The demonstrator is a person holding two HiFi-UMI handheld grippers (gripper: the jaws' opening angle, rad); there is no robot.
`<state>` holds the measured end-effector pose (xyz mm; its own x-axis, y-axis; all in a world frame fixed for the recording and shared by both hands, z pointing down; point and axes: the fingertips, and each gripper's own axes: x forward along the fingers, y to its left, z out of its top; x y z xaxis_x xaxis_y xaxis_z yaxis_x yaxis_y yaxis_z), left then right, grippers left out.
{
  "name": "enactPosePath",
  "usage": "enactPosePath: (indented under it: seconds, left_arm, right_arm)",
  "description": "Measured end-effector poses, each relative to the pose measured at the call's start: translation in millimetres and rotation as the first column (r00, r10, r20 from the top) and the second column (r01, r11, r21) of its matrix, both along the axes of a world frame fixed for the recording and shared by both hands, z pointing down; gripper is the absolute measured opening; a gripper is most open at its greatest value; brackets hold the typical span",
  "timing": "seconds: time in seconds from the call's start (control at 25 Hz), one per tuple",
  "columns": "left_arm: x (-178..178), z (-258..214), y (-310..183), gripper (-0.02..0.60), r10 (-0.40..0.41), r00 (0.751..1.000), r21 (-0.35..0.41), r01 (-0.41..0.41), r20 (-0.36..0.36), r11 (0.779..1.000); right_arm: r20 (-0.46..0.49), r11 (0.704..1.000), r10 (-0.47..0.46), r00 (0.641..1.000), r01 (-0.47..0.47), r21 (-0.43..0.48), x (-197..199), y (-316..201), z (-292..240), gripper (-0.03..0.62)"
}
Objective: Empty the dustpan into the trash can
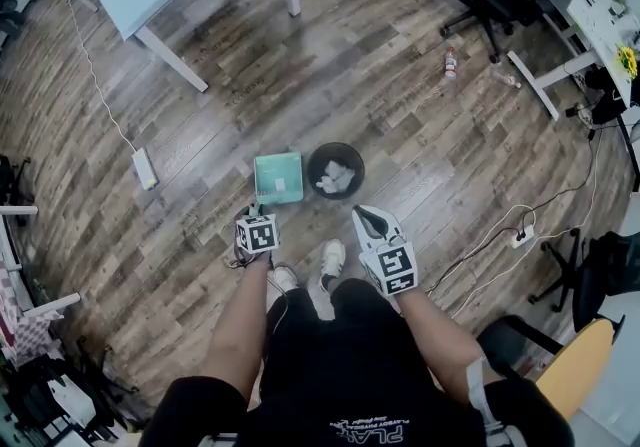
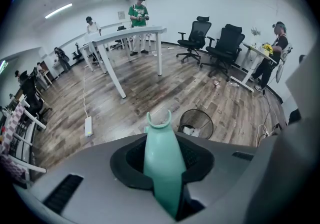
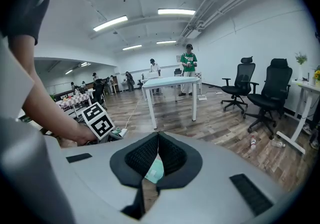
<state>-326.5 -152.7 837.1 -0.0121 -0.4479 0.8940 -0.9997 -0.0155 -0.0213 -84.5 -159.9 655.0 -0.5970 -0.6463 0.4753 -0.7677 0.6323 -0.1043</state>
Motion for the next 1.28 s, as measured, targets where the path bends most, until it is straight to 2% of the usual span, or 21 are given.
enactPosePath:
  seconds: [0.32, 0.44, 0.52, 0.64, 0.72, 0.8, 0.96, 1.08, 1.16, 1.28]
  left_arm:
    - [-9.0, 20.2, 4.5, 0.098, 0.021, 1.0, -0.033, -0.021, 0.009, 0.999]
    - [-10.7, 20.1, 3.6, 0.099, 0.007, 0.999, -0.073, -0.01, -0.035, 0.997]
    - [-12.1, 16.3, 3.4, 0.144, -0.004, 0.998, -0.062, 0.0, -0.062, 0.998]
    - [-13.8, 16.5, 3.8, 0.16, 0.017, 0.997, -0.013, -0.018, -0.076, 1.0]
    - [-17.3, 7.0, 5.2, 0.198, 0.023, 0.997, 0.018, -0.022, -0.068, 1.0]
    - [-21.1, -5.8, 5.2, 0.214, 0.031, 0.998, 0.079, -0.026, -0.061, 0.997]
    - [-23.6, -48.7, 6.4, 0.235, 0.058, 0.997, 0.183, -0.047, -0.056, 0.982]
    - [-26.4, -94.2, 8.1, 0.233, 0.084, 0.994, 0.266, -0.065, -0.063, 0.962]
    - [-30.3, -124.9, 8.7, 0.203, 0.091, 0.993, 0.333, -0.062, -0.072, 0.941]
    - [-41.8, -168.6, 8.7, 0.113, 0.076, 0.993, 0.428, -0.032, -0.087, 0.903]
  right_arm:
    - [-0.003, 0.999, 0.013, 1.0, -0.013, -0.032, -4.2, 25.5, 10.9, 0.025]
    - [-0.003, 0.999, 0.013, 1.0, -0.013, -0.044, -8.4, 31.9, 14.6, 0.025]
    - [0.001, 0.999, 0.011, 1.0, -0.011, -0.044, -14.1, 37.3, 12.7, 0.025]
    - [0.005, 1.0, -0.001, 1.0, 0.001, -0.02, -27.0, 42.7, 3.3, 0.025]
    - [0.007, 1.0, -0.008, 1.0, 0.008, -0.006, -33.8, 44.3, -3.9, 0.025]
    - [0.009, 1.0, -0.013, 1.0, 0.013, -0.003, -36.4, 48.6, -7.0, 0.025]
    - [0.014, 1.0, 0.008, 1.0, -0.008, 0.011, -37.3, 50.5, -11.9, 0.025]
    - [0.027, 1.0, 0.007, 1.0, -0.007, 0.012, -44.7, 55.7, -12.2, 0.025]
    - [0.034, 1.0, 0.001, 0.999, -0.002, 0.024, -53.0, 57.1, -17.4, 0.025]
    - [0.043, 0.999, -0.002, 0.999, 0.0, 0.05, -68.8, 55.7, -29.8, 0.025]
